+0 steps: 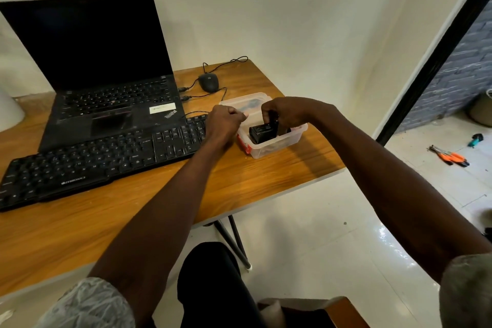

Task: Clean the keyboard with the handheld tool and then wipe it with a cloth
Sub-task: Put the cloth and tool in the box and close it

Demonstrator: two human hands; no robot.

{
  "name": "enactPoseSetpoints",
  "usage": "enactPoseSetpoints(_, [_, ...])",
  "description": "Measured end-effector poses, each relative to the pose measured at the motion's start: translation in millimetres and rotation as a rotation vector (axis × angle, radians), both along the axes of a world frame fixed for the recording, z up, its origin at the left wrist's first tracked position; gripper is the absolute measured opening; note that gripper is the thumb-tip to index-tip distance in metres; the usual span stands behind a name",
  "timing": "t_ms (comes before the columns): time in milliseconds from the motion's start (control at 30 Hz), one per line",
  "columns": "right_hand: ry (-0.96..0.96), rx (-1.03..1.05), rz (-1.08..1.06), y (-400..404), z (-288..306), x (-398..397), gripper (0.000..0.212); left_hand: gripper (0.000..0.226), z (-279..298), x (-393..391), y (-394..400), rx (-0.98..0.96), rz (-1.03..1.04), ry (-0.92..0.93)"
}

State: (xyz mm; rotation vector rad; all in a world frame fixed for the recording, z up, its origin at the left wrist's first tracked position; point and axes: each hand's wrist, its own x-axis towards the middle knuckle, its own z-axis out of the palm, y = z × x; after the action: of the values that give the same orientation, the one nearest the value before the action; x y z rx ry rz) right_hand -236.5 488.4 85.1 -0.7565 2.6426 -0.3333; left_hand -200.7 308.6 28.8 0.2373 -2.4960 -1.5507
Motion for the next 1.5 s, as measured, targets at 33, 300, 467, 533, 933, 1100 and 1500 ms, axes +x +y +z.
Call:
enactPoseSetpoints(33, [-0.028, 0.007, 0.014, 0, 2, -1, 0.038, 0.013, 0, -1, 0, -0.02, 0.005, 0.009])
enactPoseSetpoints(300, [-0.07, -0.592, -0.222, 6, 17, -32, 0.03, 0.018, 8, -30, -15, -0.359, 0.237, -0.024])
enactPoseSetpoints(467, [0.084, -0.352, -0.576, -4, -17, -74, 0.034, 0.016, 14, -42, -17, -0.585, 0.211, -0.153])
enactPoseSetpoints(533, [0.086, -0.261, -0.59, -9, -26, -79, 0.039, 0.016, 20, -42, -13, -0.681, 0.189, -0.173])
enactPoseSetpoints(933, [0.173, -0.449, -0.649, -16, -29, -98, 0.03, 0.017, 29, -36, -3, -0.489, 0.336, -0.12])
enactPoseSetpoints(1100, [-0.025, -1.11, -0.705, -5, 10, -68, 0.046, 0.031, 54, -28, -1, -0.024, 0.376, 0.105])
enactPoseSetpoints(1500, [0.025, -1.087, -0.777, 25, -10, -4, 0.022, 0.026, 24, 61, 32, 0.321, 0.23, 0.297])
